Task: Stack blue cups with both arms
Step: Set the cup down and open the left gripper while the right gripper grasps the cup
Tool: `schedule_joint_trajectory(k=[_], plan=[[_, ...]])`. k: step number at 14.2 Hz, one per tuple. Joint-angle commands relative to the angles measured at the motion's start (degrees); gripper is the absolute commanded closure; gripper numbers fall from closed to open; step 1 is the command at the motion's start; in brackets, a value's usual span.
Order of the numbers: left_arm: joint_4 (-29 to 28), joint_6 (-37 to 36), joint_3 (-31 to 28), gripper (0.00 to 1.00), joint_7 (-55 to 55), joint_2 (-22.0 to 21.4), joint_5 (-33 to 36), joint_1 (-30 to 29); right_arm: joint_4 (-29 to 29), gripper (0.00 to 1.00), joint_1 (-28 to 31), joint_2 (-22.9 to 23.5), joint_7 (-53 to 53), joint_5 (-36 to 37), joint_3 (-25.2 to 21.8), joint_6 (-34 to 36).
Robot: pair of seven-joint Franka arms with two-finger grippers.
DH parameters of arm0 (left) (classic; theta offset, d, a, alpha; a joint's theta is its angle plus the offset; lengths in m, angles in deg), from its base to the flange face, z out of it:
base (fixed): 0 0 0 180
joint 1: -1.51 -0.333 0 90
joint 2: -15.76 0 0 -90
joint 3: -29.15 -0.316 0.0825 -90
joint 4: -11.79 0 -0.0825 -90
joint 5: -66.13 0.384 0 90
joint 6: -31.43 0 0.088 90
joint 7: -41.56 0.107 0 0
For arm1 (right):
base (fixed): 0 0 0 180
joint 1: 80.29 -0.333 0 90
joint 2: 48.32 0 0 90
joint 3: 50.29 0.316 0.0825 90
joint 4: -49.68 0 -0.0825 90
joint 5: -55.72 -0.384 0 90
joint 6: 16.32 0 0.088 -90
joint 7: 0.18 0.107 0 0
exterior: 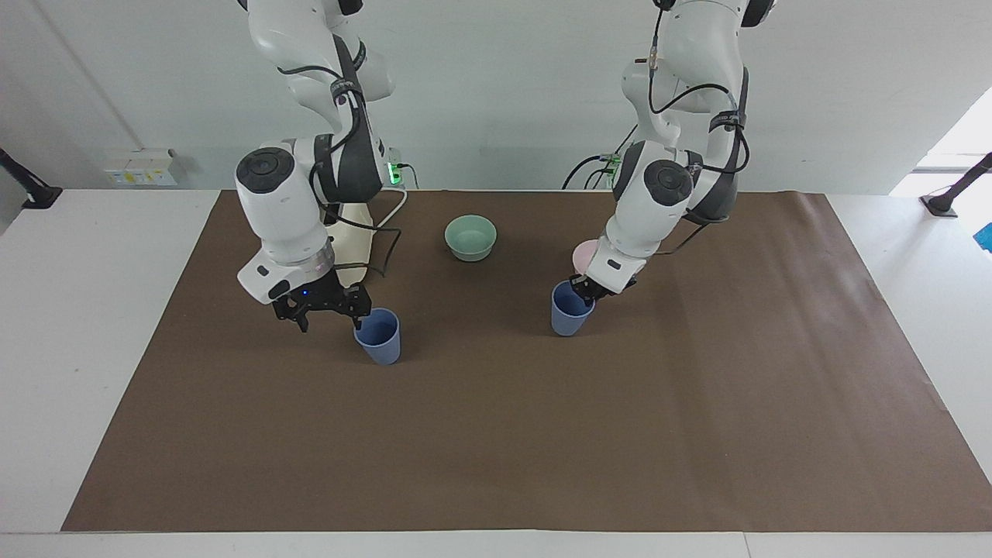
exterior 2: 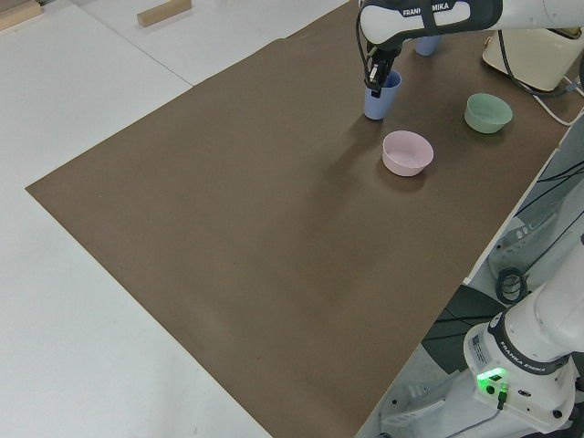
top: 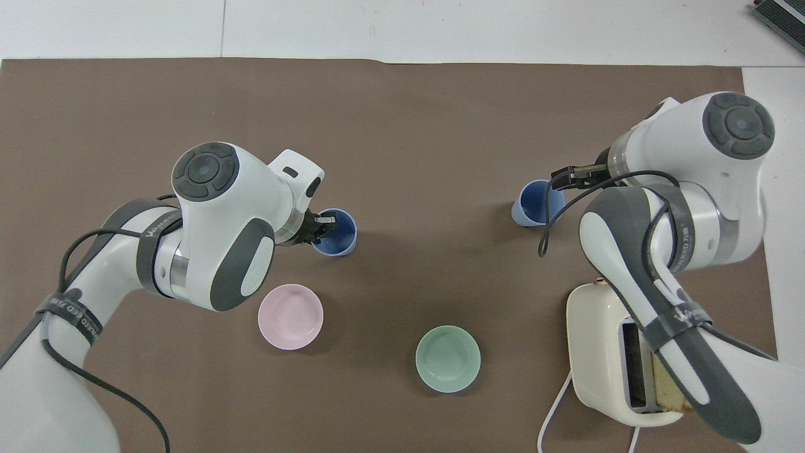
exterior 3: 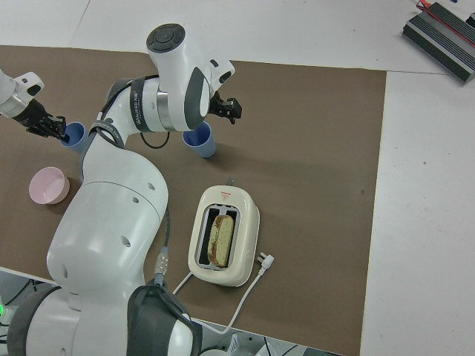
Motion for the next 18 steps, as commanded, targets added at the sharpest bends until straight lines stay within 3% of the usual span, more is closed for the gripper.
schedule_joint_trajectory(k=[1,2,3,9,10,12,18], plan=[[-0.7,1.2,-0.8,0.82,0.6,-0.4,-1.1,1.0,-4.4,0.00,0.4,-1.1,-3.9,-2.7,0.5,-2.8],[-0.8,1.1,-0.8,0.25,0.7,-0.4,-1.1,0.9,-5.3,0.00,0.4,-1.2,-4.9,-2.8,0.4,-2.9],[-0.8,1.2,-0.8,0.00,0.7,-0.4,-1.1,1.0,-5.8,0.00,0.4,-1.2,-5.6,-2.9,0.4,-3.1],[0.2,-0.6,-0.9,0.00,0.6,-0.8,-1.0,0.9,-7.2,0.00,-0.1,1.1,-5.4,-4.3,0.5,-7.8],[1.1,-2.6,-0.9,0.00,0.6,-1.4,-1.0,0.3,-7.2,0.00,-0.1,1.1,-5.3,-4.3,0.5,-7.8],[5.2,-9.2,-1.0,0.00,0.6,-2.2,-0.7,-0.8,-7.1,0.16,-0.2,1.1,-5.0,-4.3,0.5,-7.7],[11.3,-19.8,-1.7,0.00,7.5,-7.1,1.6,-7.2,-5.2,0.19,-0.4,1.2,-4.3,-4.7,0.5,-7.0]])
